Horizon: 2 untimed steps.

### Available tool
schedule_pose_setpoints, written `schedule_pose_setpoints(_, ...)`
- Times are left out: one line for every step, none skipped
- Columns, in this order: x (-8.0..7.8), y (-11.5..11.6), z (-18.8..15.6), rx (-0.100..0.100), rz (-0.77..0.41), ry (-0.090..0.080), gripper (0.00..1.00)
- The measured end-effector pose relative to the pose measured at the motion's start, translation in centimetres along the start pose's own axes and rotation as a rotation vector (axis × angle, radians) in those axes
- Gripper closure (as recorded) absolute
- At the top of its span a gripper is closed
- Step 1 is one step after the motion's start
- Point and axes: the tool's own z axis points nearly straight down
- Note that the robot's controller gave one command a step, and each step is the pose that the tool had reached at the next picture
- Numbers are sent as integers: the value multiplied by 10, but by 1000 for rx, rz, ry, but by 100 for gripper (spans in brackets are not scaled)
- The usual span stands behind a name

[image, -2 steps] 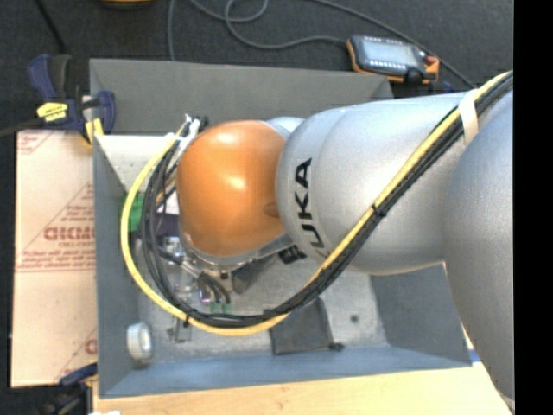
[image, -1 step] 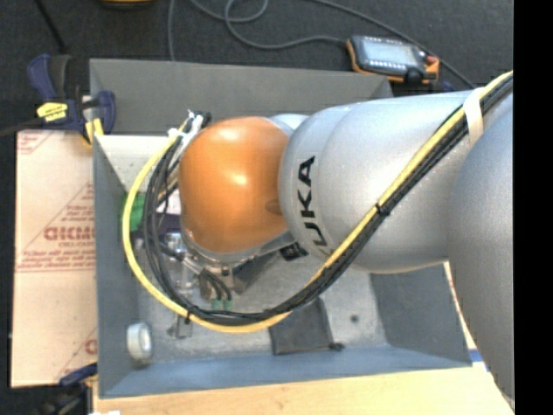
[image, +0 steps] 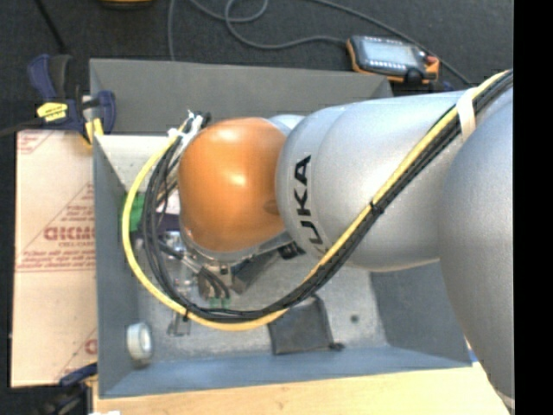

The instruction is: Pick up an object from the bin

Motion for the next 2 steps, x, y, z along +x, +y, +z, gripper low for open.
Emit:
schedule_pose_setpoints(1, -6, 30, 6, -9, 12, 0)
schedule_pose_setpoints(0, -63, 21, 4, -81, 7, 0)
